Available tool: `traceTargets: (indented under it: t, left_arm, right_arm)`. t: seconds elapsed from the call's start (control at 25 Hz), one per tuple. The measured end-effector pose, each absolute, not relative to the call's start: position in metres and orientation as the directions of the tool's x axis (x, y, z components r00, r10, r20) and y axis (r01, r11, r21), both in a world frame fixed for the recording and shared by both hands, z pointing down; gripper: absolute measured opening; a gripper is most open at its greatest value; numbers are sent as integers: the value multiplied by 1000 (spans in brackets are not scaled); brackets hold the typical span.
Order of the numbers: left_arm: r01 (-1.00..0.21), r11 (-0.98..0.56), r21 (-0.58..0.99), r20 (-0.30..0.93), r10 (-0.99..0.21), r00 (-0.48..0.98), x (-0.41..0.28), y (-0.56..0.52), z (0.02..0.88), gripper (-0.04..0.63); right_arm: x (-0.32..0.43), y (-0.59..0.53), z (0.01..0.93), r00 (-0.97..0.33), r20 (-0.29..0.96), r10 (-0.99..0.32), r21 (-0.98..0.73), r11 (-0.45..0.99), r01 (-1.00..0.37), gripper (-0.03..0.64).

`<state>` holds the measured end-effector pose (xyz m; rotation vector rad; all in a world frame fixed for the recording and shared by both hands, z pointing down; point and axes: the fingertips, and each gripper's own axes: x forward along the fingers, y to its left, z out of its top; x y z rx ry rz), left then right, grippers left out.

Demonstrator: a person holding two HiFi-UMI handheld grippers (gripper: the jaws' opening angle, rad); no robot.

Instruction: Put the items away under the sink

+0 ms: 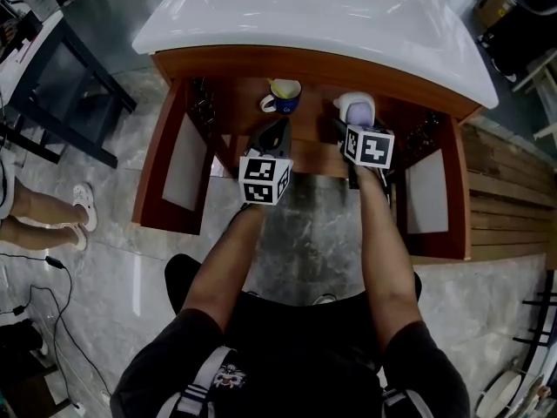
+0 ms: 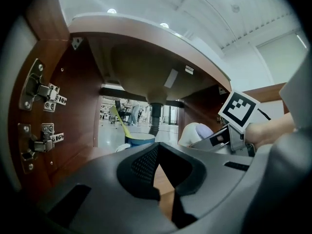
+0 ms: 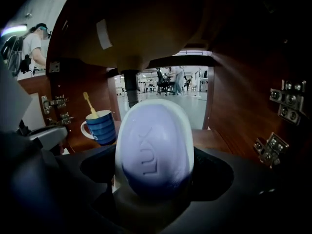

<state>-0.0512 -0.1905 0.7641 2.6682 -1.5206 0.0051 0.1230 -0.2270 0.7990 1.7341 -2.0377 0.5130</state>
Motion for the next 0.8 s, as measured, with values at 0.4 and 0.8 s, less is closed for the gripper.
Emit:
traceTargets:
  t: [0.4,0.8]
  left_arm:
    - [-861,-505,66,17,-862,507,-51,-214,750,3]
    - [-866,-497,61,18,-867,499,-55,-213,753,3]
  right_arm:
    - [131,-278,810,-105,562,-820,10,133,-991,469]
    - [134,-293,832,-101,627,-772,-24,111,-994,469]
